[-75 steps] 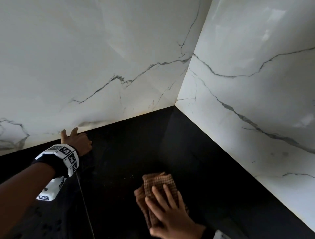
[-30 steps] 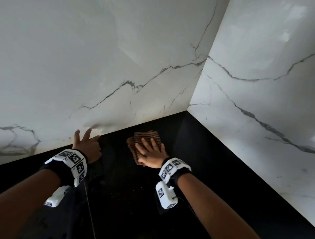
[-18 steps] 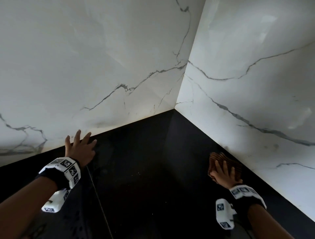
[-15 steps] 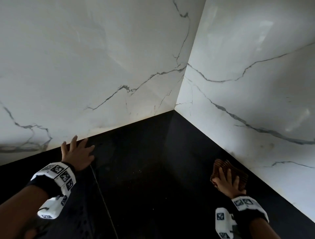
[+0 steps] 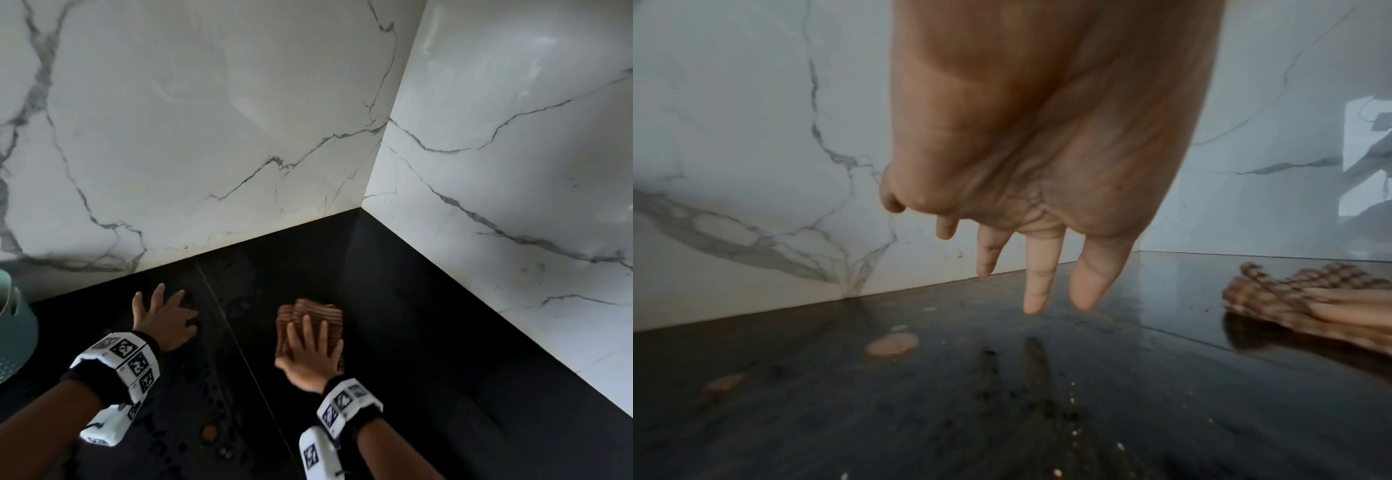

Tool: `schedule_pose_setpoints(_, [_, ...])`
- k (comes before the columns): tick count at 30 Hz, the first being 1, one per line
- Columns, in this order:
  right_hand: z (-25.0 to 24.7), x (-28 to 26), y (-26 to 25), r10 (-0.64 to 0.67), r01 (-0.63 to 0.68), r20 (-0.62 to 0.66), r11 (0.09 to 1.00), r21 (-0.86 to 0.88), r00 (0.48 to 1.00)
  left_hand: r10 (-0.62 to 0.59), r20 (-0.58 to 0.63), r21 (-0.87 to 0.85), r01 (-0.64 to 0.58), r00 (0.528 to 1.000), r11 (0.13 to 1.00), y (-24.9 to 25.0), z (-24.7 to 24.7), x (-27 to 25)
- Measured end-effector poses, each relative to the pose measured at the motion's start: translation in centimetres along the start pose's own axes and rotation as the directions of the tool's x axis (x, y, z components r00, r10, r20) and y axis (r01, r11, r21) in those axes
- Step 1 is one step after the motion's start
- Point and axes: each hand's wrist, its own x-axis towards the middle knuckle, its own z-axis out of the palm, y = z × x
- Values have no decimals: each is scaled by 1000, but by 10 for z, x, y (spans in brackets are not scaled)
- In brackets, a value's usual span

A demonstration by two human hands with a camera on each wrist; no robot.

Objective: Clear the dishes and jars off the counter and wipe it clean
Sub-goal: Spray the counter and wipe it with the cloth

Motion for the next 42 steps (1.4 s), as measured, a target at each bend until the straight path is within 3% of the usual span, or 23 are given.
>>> schedule_pose_setpoints(3, [19, -30, 8, -105, 109, 44, 989, -103, 993, -10, 3, 31, 10, 1000, 999, -1, -1, -2])
schedule_pose_setpoints(6, [16, -48, 40, -93, 98, 40, 986, -138, 995, -31, 15, 62, 30, 999, 998, -4, -1, -1])
schedule_pose_setpoints(11, [0, -63, 109, 144, -147, -60, 988, -50, 988, -31, -1, 61, 31, 1000, 998, -7, -1, -1])
schedule_pose_setpoints(16, [2, -97, 173, 393, -375, -119, 915, 147, 912, -9, 9, 49, 9, 1000, 999, -13, 0, 2])
schedule_pose_setpoints(21, [24, -115, 146, 582, -524, -137, 794, 308, 801, 16, 26, 34, -17, 1000, 999, -15, -2, 8])
schedule_pose_setpoints(24, [33, -108, 112, 630, -563, -103, 745, 358, 770, 31, 20, 49, -32, 999, 998, -12, -6, 10])
schedule_pose_setpoints(28, [25, -84, 98, 616, -566, -59, 754, 334, 786, 48, 15, 65, -49, 999, 997, -6, -13, 14])
schedule_pose_setpoints(37, [-52, 17, 110, 511, -485, -7, 820, 304, 859, 50, 30, 35, -51, 998, 998, -8, -7, 15])
schedule_pose_setpoints(42, [-82, 72, 74, 398, -392, 26, 887, 244, 917, 75, 45, -3, -75, 996, 997, -9, -9, 21])
